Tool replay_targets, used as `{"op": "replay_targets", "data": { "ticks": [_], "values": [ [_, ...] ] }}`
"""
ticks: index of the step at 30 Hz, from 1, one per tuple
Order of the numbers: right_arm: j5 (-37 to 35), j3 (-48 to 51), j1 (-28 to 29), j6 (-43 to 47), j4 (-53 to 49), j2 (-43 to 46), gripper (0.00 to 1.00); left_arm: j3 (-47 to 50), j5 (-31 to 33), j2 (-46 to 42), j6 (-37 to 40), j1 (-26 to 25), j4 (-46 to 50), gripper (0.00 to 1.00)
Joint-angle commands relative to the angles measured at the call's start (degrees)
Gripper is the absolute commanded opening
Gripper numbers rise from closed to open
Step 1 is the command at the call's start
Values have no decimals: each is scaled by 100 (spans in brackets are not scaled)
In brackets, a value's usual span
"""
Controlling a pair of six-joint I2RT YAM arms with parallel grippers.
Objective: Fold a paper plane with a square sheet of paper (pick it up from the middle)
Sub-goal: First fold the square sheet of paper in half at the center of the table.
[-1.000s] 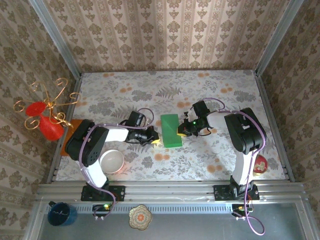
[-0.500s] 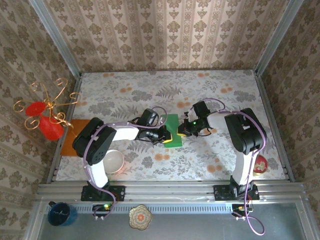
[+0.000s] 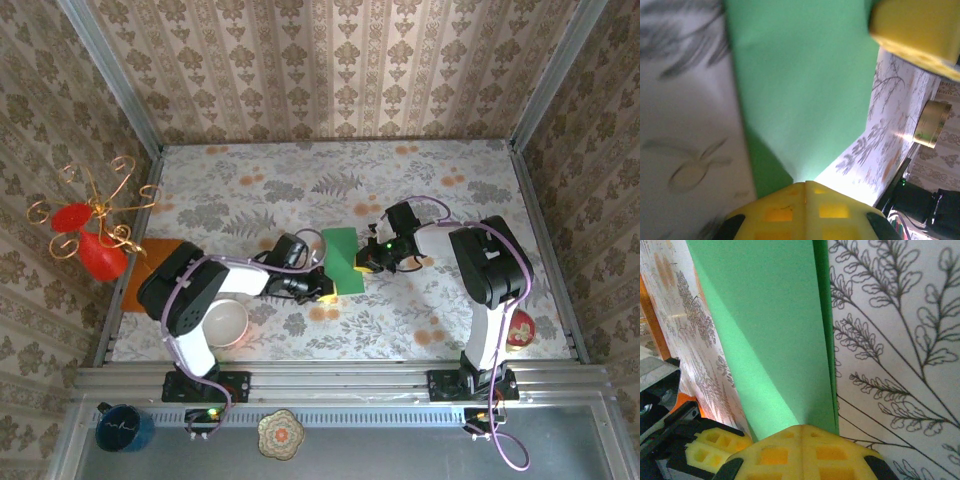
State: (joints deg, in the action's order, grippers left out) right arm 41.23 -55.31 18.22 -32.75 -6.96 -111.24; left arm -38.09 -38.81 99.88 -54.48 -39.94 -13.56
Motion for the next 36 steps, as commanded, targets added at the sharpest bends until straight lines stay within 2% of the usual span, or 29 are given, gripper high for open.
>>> {"op": "replay_targets", "data": {
  "ticks": [1, 4, 9, 17, 22, 27, 31, 36],
  "values": [
    [-1827, 385, -141, -100, -1062, -750, 1, 482, 159, -247, -143, 133, 849, 1],
    [-1753, 378, -134, -117, -1021, -727, 1, 449, 362, -626, -49, 271, 1107, 1],
    [-1376, 363, -64, -305, -712, -469, 2, -182, 566, -1064, 145, 364, 1427, 5],
    [-1055, 42, 171, -777, -297, 117, 6, -728, 820, -570, -194, 373, 520, 18],
    [-974, 147, 202, -913, -95, 954, 15, -955, 1000, -249, -286, 347, 165, 30],
    [-1283, 599, 200, -949, -221, 1688, 35, -1153, 968, -22, -154, 356, 237, 39],
    [-1477, 1059, 202, -1033, -171, 1980, 39, -1368, 827, 181, 43, 403, 268, 40],
    [-1283, 1378, 191, -1210, -149, 2096, 40, -1722, 873, 532, 234, 555, 548, 41]
  ]
}}
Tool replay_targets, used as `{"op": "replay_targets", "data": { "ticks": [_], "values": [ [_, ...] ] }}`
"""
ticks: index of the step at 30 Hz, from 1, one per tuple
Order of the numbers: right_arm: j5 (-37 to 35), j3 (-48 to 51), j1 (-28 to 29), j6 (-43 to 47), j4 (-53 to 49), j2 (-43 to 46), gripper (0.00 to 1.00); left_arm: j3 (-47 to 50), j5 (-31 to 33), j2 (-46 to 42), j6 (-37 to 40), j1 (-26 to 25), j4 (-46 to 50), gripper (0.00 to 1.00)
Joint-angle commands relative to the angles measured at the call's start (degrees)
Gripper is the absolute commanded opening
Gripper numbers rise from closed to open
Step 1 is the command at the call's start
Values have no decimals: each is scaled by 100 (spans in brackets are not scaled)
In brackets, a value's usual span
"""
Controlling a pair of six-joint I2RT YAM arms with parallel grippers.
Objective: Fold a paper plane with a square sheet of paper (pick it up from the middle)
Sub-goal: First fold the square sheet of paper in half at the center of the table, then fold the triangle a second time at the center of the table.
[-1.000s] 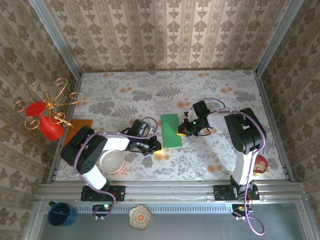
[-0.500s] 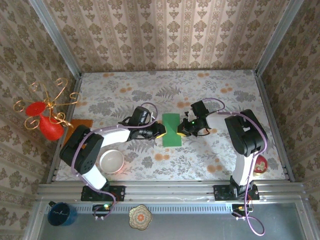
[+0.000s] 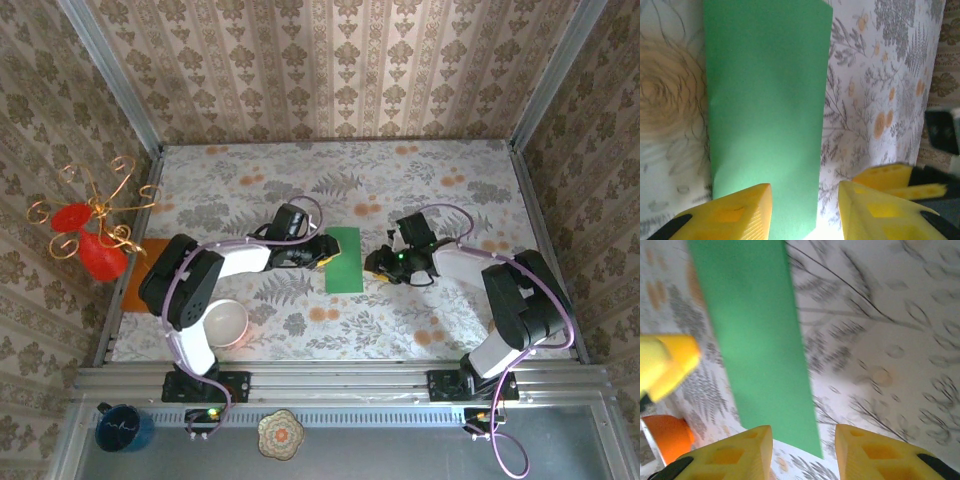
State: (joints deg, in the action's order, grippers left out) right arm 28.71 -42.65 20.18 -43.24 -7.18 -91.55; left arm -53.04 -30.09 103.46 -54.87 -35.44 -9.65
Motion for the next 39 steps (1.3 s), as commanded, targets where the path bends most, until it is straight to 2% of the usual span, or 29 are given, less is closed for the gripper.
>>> {"op": "replay_targets", "data": {
  "ticks": [1, 11, 22, 31, 39],
  "values": [
    [-2, 145, -5, -175, -132, 147, 40, -292, 51, 224, 337, 129, 226, 41],
    [659, 273, -1, -286, 56, -90, 40, -693, 303, 862, 84, 134, 552, 40],
    [1123, 501, 46, -603, 734, -292, 35, -865, 701, 979, -472, 38, 1443, 37],
    [876, 548, 73, -666, 844, -294, 32, -1233, 853, 1098, -751, 2, 2102, 34],
    [792, 469, 82, -518, 717, -515, 30, -1326, 864, 1191, -878, -42, 2273, 32]
  ]
}}
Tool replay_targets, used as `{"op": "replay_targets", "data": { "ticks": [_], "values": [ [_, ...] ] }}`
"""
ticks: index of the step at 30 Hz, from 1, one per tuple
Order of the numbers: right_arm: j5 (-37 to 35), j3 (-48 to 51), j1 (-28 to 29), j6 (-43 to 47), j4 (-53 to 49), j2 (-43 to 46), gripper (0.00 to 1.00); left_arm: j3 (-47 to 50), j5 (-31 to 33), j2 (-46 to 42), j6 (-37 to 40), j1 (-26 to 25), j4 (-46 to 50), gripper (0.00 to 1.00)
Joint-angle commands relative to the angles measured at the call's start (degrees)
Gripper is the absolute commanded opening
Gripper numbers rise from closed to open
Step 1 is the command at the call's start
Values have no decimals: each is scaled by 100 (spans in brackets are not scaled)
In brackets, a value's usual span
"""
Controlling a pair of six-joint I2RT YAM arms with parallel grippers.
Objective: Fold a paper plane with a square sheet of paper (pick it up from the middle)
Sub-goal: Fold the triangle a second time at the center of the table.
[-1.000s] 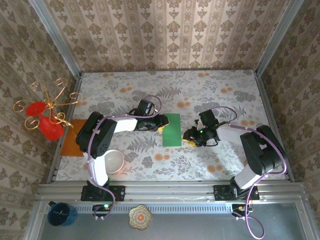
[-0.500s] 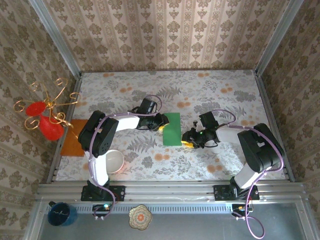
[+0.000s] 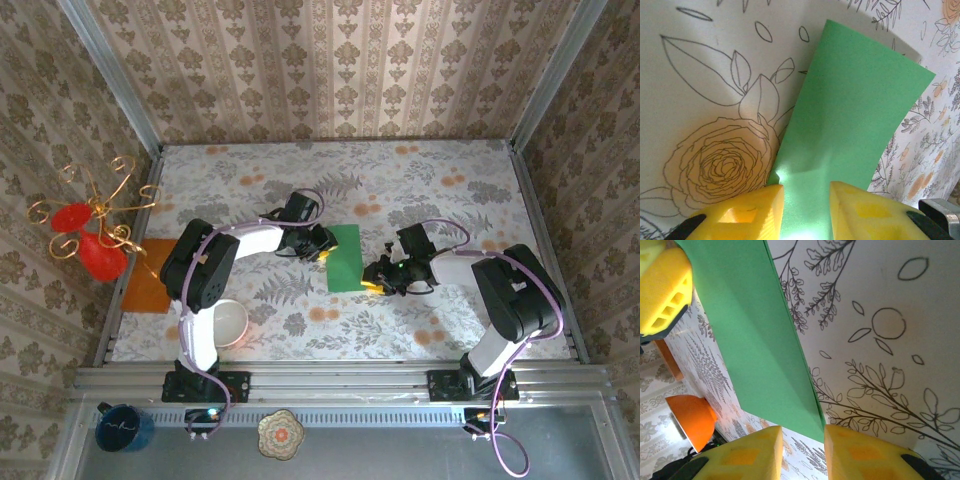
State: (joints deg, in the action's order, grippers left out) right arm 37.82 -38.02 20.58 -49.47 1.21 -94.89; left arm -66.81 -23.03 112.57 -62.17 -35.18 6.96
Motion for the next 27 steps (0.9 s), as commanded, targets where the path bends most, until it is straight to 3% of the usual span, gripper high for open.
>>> {"op": "replay_targets", "data": {
  "ticks": [1, 9, 17, 21, 27],
  "values": [
    [-157, 5, 51, 143, -173, -171, 30, 39, 165, 282, -147, -68, 624, 32],
    [-418, -10, 137, 474, -645, -32, 30, -89, 236, 356, -188, -68, 770, 31],
    [-1125, -171, 365, 825, -1231, 15, 31, -120, 220, 387, -190, -86, 867, 30],
    [-1126, -194, 438, 879, -1167, -78, 31, -87, 219, 420, -177, -77, 849, 30],
    [-570, -215, 456, 656, -539, -124, 30, -80, 158, 435, -120, -59, 877, 30]
  ]
}}
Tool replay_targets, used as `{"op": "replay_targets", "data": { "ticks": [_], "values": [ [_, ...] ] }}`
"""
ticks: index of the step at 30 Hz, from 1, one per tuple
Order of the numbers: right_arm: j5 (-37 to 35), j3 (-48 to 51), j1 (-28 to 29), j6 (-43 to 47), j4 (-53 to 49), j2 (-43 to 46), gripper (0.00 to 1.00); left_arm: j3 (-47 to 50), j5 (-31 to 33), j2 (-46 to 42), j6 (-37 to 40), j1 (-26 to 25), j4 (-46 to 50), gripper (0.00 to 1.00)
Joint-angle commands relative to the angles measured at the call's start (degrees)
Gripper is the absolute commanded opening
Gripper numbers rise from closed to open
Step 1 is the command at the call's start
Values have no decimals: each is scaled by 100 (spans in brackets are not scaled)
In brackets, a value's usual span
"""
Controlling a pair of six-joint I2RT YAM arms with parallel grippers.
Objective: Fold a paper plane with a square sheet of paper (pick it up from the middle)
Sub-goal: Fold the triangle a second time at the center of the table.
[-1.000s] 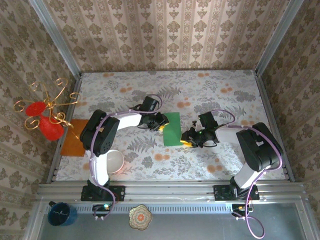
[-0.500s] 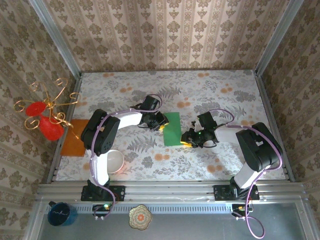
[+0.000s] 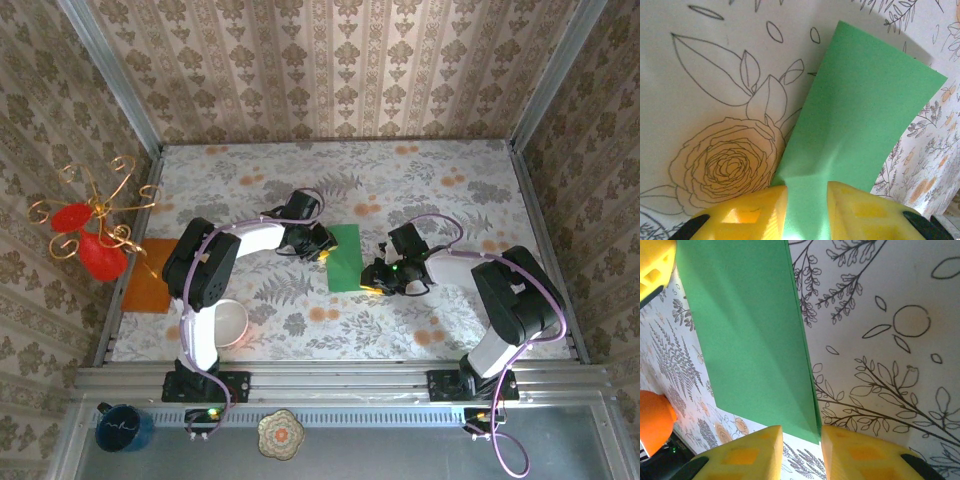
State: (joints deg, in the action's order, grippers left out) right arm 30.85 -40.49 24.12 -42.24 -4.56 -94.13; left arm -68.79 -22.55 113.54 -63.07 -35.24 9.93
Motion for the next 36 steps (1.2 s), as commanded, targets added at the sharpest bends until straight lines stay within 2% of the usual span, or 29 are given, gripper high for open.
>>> {"op": "replay_targets", "data": {
  "ticks": [1, 8, 16, 22, 36],
  "values": [
    [168, 24, 102, -91, 91, -174, 29, 140, 110, 332, -32, -53, 569, 30],
    [398, -53, 102, -31, 203, -31, 29, 289, 145, 292, 14, -44, 480, 30],
    [284, -77, 68, -161, 456, -135, 27, 185, 85, 344, 128, -44, 457, 30],
    [251, -157, -146, -510, 671, -324, 22, 58, -32, 403, 225, -26, 493, 30],
    [384, -100, -285, -487, 262, -304, 11, -39, -241, 299, 320, -9, 221, 30]
  ]
}}
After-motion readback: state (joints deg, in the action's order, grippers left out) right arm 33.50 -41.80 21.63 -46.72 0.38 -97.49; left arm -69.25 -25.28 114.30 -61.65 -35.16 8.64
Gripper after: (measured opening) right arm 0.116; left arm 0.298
